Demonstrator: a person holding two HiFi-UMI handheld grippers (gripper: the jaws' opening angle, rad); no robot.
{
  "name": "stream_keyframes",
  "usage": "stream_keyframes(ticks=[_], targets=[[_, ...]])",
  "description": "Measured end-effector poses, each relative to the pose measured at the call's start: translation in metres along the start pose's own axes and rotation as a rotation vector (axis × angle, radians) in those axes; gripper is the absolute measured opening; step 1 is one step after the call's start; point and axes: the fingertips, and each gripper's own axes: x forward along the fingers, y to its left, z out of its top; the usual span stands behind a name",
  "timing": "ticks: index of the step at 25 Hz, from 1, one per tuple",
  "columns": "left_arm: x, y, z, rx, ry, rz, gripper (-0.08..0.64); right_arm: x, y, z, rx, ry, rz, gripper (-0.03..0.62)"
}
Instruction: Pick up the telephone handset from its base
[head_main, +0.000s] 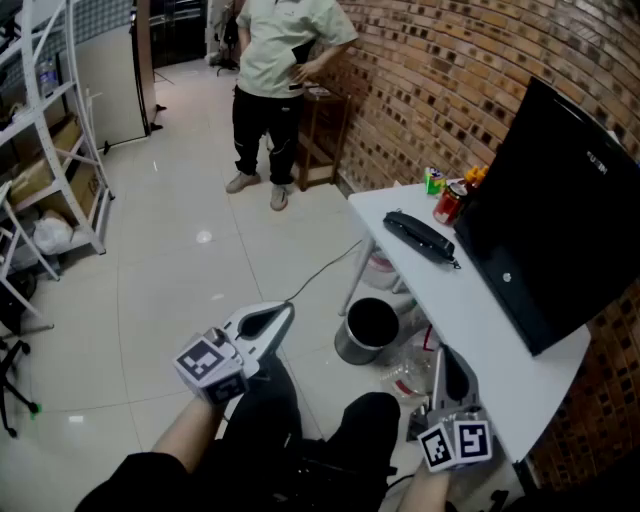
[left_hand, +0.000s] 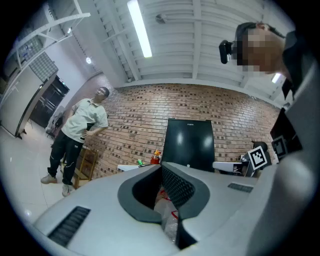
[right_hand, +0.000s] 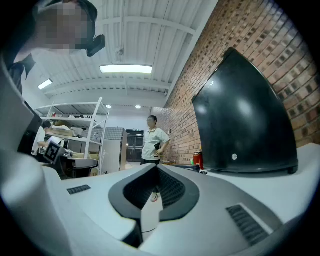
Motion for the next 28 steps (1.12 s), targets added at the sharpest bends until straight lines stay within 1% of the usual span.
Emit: stream_keyframes(ticks=[3, 7, 13, 17, 21, 24, 28], targets=[[0.015, 0.011, -0.003, -0.002, -0.003, -0.011, 0.0, 0.016, 0.0, -0.008, -0.012, 0.028, 0.02, 0.011], [0.037, 0.037, -0.005, -0.021, -0.021, -0.023, 0.0, 0.043, -0.003, -0.013, -0.009, 0.049, 0.044, 0.011], [0.077, 0.083, -0.018, -0.022, 0.001, -0.048, 0.0, 0.082, -0.005, -0.023, 0.015, 0.07, 0.103, 0.011], [0.099, 0.104, -0.011, -0.025, -0.007, -0.08, 0.0, 0.098, -0.007, -0.024, 0.0, 0.091, 0.089, 0.011], [0.127, 0.105, -0.004, -0.048, -0.01, -0.146, 0.0, 0.103, -0.018, -0.014, -0.003, 0.075, 0.056, 0.011], [0.152, 0.099, 0.003, -0.055, 0.003, -0.213, 0.0, 0.105, -0.024, -0.004, -0.012, 0.051, 0.022, 0.011], [0.182, 0.081, 0.009, -0.105, 0.023, -0.321, 0.0, 0.102, -0.036, 0.003, -0.003, 0.018, -0.037, 0.011]])
